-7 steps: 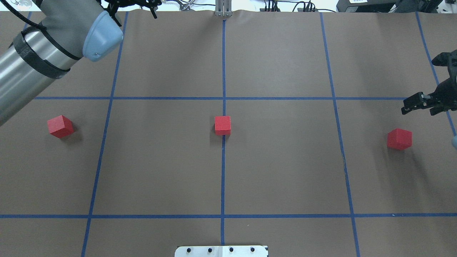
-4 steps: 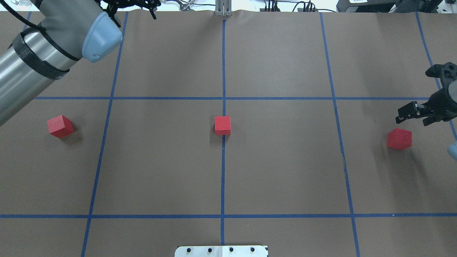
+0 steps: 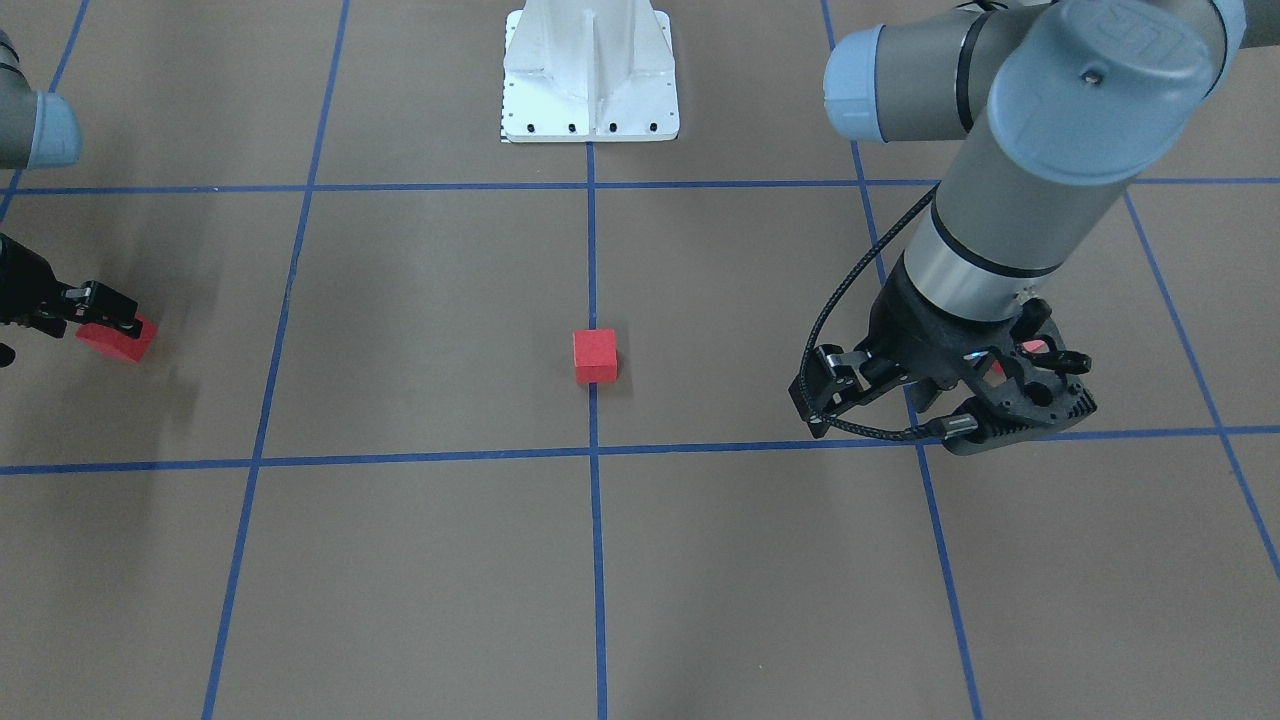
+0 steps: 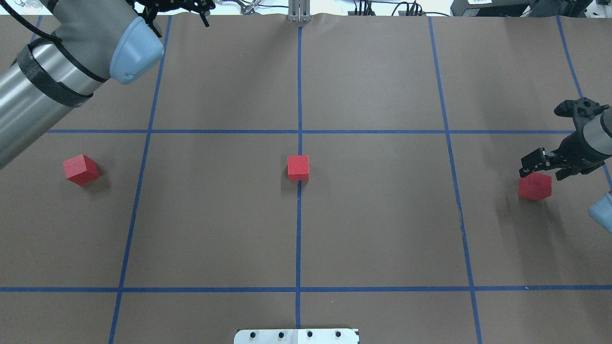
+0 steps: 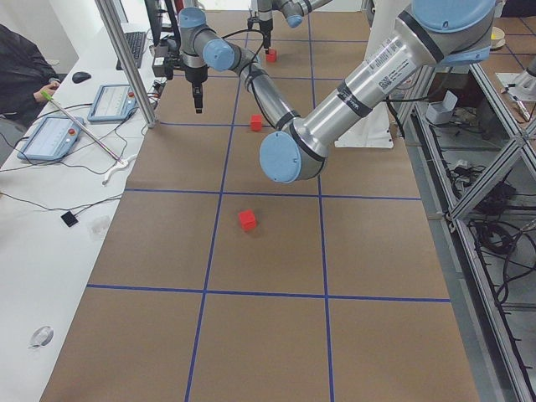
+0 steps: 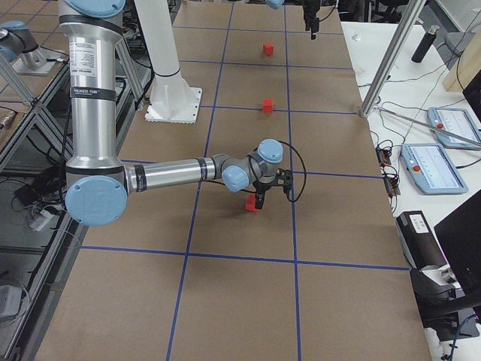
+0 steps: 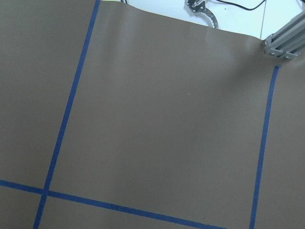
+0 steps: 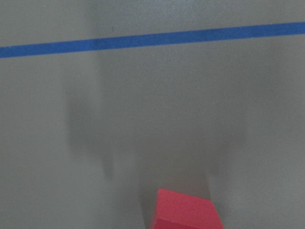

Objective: Form red blocks into L shape at center
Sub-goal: 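Lower the right gripper onto the red cube on its side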

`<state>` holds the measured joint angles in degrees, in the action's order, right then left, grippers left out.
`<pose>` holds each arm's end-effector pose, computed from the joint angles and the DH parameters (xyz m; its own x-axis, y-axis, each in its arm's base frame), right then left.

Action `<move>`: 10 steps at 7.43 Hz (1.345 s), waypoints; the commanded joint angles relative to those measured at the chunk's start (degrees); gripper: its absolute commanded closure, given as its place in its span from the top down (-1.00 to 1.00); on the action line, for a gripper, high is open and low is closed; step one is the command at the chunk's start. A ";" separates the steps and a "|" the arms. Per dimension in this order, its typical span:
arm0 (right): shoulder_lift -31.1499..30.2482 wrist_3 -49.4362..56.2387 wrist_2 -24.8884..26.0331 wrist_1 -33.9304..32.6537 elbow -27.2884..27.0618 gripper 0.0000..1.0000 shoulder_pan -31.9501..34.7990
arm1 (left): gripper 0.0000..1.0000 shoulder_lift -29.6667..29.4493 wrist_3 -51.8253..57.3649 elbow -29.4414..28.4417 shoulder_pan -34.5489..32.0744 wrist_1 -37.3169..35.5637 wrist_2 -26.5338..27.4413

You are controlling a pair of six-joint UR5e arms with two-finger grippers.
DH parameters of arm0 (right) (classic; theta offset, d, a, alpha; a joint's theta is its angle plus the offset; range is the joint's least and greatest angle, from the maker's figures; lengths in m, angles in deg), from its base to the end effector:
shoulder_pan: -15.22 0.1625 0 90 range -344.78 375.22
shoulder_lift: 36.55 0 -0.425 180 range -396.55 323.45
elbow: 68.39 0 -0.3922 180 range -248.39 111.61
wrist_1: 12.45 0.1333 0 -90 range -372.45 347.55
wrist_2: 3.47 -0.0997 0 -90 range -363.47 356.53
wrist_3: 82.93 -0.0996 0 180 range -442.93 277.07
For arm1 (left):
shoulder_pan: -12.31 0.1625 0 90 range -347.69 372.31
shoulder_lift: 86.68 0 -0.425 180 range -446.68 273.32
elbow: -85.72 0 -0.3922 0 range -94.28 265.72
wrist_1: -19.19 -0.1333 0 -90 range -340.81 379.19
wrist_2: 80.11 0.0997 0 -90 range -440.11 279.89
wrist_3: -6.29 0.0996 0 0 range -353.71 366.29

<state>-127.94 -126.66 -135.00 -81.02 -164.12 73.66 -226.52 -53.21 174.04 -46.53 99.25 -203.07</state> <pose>-0.2059 -0.4638 0.5815 0.6777 0.0698 0.7320 0.0039 0.9951 -0.0986 0.3030 -0.6540 0.1484 0.6263 -0.2127 -0.7500 0.2623 0.9635 -0.0543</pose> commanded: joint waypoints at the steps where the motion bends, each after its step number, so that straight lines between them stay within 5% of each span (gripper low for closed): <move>1: -0.02 -0.04 -0.04 -0.43 0.45 0.99 -0.87 | 1.00 -0.08 0.00 0.00 -0.05 0.00 0.00; 7: -0.37 -0.04 0.14 -0.34 2.13 0.93 -1.22 | 1.00 -0.08 -0.18 0.88 -0.05 0.00 0.00; 10: 1.46 -5.98 1.01 -0.25 2.13 0.59 -2.62 | 0.99 0.35 -0.26 1.41 -0.05 -0.09 0.00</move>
<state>-127.53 -128.85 -134.66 -81.31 -161.97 72.08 -226.46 -53.41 175.11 -46.57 99.20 -203.05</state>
